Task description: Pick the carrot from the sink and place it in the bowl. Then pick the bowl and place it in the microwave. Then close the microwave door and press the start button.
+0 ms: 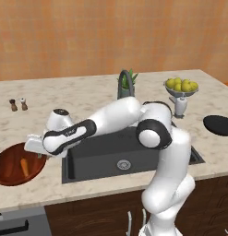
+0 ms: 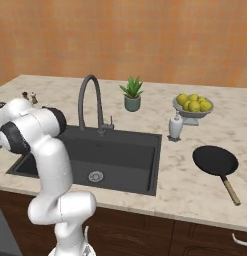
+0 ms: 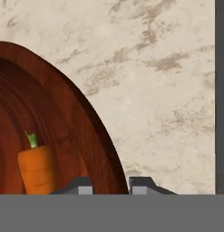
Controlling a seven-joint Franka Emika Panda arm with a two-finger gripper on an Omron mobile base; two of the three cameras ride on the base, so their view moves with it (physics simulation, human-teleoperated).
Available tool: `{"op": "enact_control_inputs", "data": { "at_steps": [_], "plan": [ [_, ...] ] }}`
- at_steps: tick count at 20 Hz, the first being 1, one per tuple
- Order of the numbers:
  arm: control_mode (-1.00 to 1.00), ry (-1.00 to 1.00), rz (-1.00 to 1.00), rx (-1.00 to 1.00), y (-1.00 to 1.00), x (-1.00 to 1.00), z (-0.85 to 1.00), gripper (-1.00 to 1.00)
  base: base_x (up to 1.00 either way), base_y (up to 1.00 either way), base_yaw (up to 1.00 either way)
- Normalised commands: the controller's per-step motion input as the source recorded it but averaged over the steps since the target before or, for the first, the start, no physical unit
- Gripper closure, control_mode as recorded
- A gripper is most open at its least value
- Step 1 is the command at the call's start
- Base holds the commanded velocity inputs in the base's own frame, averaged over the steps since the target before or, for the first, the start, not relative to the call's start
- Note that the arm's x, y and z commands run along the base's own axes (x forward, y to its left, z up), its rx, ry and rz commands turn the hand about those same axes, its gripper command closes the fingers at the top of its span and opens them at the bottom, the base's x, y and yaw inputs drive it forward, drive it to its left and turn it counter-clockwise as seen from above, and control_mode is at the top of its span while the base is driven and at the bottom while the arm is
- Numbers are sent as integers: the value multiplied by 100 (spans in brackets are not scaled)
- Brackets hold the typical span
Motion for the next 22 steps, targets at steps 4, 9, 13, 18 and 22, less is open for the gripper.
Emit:
{"op": "enact_control_inputs", "data": {
  "at_steps": [4, 9, 13, 18, 22],
  "plan": [
    [-100, -12, 9, -3, -52, -56, 78, 100, 0, 0, 0],
    [-100, -4, 8, -9, -33, -57, 92, 100, 0, 0, 0],
    [-100, 0, 2, -7, -46, -36, 100, 100, 0, 0, 0],
    [-100, 0, -2, 0, -76, -26, 99, 100, 0, 0, 0],
    [-100, 0, -22, 7, -98, -19, 88, 100, 0, 0, 0]
  ]
}}
